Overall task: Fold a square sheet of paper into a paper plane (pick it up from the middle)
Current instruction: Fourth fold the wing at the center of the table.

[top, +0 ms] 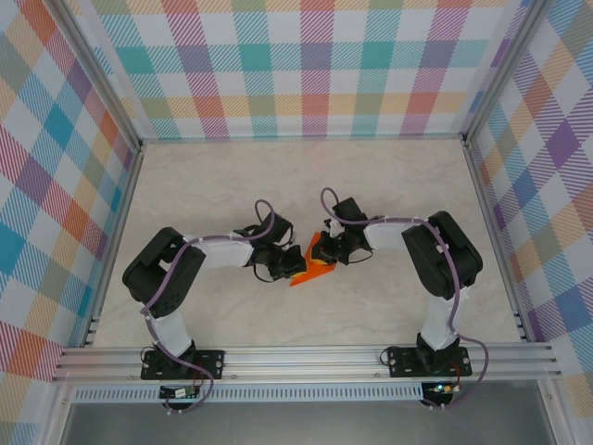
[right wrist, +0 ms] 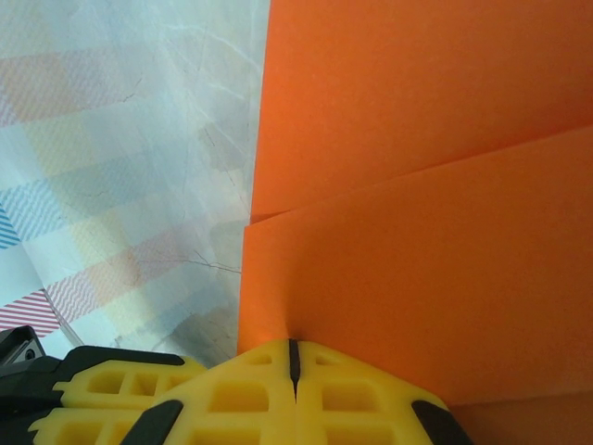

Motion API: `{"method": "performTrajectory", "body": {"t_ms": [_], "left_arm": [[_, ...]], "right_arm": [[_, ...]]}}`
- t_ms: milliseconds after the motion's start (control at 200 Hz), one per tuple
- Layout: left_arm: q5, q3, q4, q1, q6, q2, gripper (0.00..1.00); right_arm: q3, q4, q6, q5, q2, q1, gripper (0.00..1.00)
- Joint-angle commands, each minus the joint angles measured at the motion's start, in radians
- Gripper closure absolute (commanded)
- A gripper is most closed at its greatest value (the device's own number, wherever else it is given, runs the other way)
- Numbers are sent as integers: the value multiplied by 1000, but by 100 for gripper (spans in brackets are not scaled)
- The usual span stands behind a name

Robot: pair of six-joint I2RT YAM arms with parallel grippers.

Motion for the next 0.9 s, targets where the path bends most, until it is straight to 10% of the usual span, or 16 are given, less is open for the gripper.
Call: {"method": "performTrajectory", "body": {"t_ms": [0,895], "left_arm": [[-42,-32,-62,-1,11,33,93],[-31,-117,-34,-1,7,-52,93]], "right_arm": [[-27,-133,-12,129,67,2,100],[-18,-151,-18,136,80,2,100]]}}
